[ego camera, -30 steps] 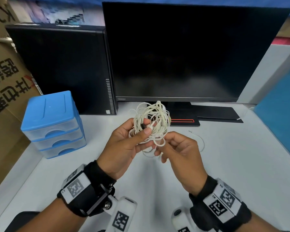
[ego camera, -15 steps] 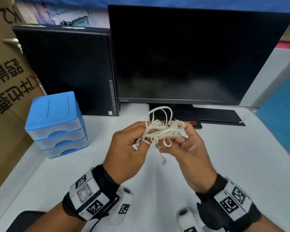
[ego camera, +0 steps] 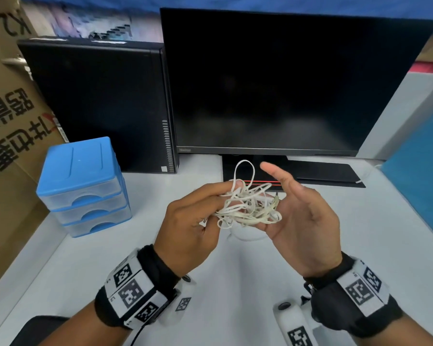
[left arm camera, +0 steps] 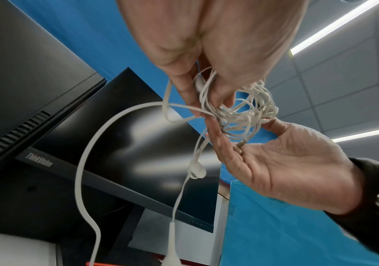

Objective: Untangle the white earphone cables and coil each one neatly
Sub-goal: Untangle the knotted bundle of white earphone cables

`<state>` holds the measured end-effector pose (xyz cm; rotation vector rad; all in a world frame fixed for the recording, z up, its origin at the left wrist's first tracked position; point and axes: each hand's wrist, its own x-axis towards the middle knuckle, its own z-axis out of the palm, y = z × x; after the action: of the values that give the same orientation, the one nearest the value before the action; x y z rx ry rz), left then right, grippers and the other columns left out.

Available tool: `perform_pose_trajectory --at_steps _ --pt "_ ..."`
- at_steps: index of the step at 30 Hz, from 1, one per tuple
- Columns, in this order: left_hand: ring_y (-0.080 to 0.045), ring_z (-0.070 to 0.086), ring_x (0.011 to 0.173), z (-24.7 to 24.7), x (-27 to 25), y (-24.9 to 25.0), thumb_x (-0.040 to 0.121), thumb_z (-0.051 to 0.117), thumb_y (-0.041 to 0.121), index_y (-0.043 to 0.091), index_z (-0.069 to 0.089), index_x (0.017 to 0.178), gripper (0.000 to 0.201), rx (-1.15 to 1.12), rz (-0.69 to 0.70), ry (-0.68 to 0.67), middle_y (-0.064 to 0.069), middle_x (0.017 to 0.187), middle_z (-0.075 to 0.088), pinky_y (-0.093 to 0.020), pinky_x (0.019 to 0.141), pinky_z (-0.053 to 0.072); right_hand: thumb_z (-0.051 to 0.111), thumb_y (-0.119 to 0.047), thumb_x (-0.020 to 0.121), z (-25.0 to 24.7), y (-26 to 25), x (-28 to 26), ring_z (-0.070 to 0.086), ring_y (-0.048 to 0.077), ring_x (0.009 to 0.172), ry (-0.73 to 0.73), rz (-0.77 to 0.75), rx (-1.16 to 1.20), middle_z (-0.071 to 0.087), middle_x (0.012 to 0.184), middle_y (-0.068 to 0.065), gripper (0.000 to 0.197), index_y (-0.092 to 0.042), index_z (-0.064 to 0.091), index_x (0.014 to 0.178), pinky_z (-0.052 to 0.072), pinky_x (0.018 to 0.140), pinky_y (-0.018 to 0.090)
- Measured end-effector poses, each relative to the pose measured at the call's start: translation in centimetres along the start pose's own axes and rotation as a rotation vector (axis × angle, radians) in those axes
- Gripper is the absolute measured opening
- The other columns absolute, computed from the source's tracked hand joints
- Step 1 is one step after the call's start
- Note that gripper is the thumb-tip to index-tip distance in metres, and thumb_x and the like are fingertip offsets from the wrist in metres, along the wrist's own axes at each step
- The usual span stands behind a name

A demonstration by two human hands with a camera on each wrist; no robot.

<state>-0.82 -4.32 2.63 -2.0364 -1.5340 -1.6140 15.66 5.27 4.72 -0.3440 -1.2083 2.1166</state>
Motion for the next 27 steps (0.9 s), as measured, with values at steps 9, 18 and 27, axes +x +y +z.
perform_pose_trajectory --at_steps 9,18,27 --pt "-0.016 0.067 0.102 -0.3 0.0 -0.9 0.079 0.054 -0.017 0.001 0.071 0.109 0.039 -0.001 -0.033 -0.144 0.0 0.118 0.069 -0.033 0.083 0.055 0.066 -0.008 0.085 0.5 0.1 0.1 0.073 0.024 0.09 0.058 -0.211 -0.589 0.077 0.095 0.009 0.023 -0.009 0.074 0.107 0.057 0.08 0.03" --pt "-0.012 0.064 0.085 -1.7 0.0 -2.9 0.082 0.052 0.004 0.011 0.07 0.089 0.02 0.114 -0.257 -0.489 0.007 0.094 0.068 -0.035 0.077 0.052 0.066 -0.017 0.09 -3.7 -3.2 1.5 0.061 0.006 0.075 0.473 -0.46 -1.198 0.069 0.084 0.004 0.015 -0.029 0.072 0.084 0.046 0.072 0.013" --pt "-0.004 0.067 0.077 -1.5 0.1 -3.9 0.095 0.055 -0.002 0.008 0.076 0.088 0.024 -0.301 -0.798 -0.419 0.009 0.077 0.072 -0.016 0.069 0.049 0.067 -0.022 0.09 -5.8 -3.5 2.4 0.042 0.009 0.05 0.572 -0.302 -1.012 0.046 0.056 0.017 0.036 -0.003 0.049 0.065 0.042 0.053 0.013"
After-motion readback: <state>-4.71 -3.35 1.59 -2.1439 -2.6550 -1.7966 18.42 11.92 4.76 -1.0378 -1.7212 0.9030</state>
